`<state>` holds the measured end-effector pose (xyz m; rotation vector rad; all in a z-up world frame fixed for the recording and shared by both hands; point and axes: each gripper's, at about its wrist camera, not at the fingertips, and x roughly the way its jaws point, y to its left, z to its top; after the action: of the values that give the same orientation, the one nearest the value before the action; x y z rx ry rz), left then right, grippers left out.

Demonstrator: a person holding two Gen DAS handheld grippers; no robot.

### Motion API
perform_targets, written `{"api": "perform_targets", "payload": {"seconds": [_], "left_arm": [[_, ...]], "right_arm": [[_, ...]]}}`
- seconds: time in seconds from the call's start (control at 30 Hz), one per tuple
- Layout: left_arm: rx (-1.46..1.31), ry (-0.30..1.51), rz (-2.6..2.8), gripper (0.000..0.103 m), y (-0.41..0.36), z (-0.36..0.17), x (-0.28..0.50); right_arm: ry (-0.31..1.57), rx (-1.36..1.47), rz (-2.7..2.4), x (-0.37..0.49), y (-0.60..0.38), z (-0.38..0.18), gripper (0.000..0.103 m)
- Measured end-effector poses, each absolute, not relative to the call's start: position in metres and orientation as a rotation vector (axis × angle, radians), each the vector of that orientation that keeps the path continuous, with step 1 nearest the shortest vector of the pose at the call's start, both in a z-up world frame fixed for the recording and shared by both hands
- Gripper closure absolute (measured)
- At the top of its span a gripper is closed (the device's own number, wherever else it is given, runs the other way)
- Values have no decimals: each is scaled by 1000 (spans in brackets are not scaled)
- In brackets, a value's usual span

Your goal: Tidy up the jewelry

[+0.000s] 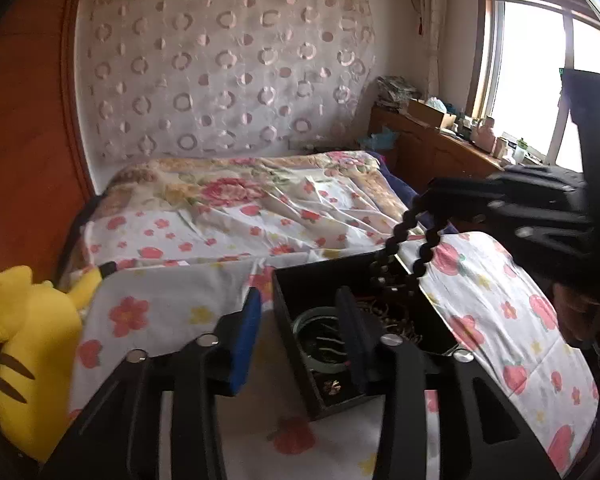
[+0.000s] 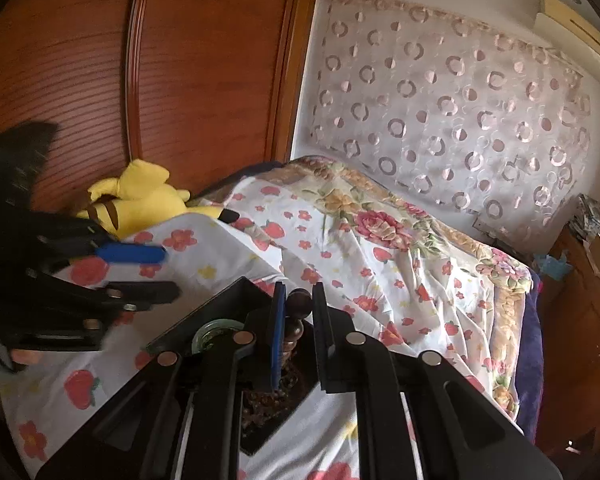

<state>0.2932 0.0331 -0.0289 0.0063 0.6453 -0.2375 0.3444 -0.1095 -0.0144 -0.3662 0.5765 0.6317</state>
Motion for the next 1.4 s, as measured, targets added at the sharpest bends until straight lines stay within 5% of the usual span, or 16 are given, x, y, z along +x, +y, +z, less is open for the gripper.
{"api": "perform_targets", "payload": {"seconds": [0.07,0.23,0.9,0.93,0.97,1.03,1.23,1.4], "left_arm": [[9,628,-217,36,37,-25,287],[-4,600,-173,12,49,-18,272],[-17,624,-135,7,57,-30,238],[-20,627,-134,7,57,-31,238],[-23,630,-133,7,57,-33,238],[-25,633,-130,7,57,-34,237],[4,633,-118,7,46,-35,225],[2,628,-117,7,34,-36,209]], "right_arm": [[586,-374,636,349,-103,-20,88],[633,-373,635,357,-95,-37,88],[613,-306,678,362,-75,-26,88],[624,-306,675,363,-74,-28,82],[628,-305,666,363,-74,-30,65],[621,-286,650,360,-79,-32,53],[624,-231,531,327,-110,-36,37],[604,-133,413,286,-145,-42,6]]}}
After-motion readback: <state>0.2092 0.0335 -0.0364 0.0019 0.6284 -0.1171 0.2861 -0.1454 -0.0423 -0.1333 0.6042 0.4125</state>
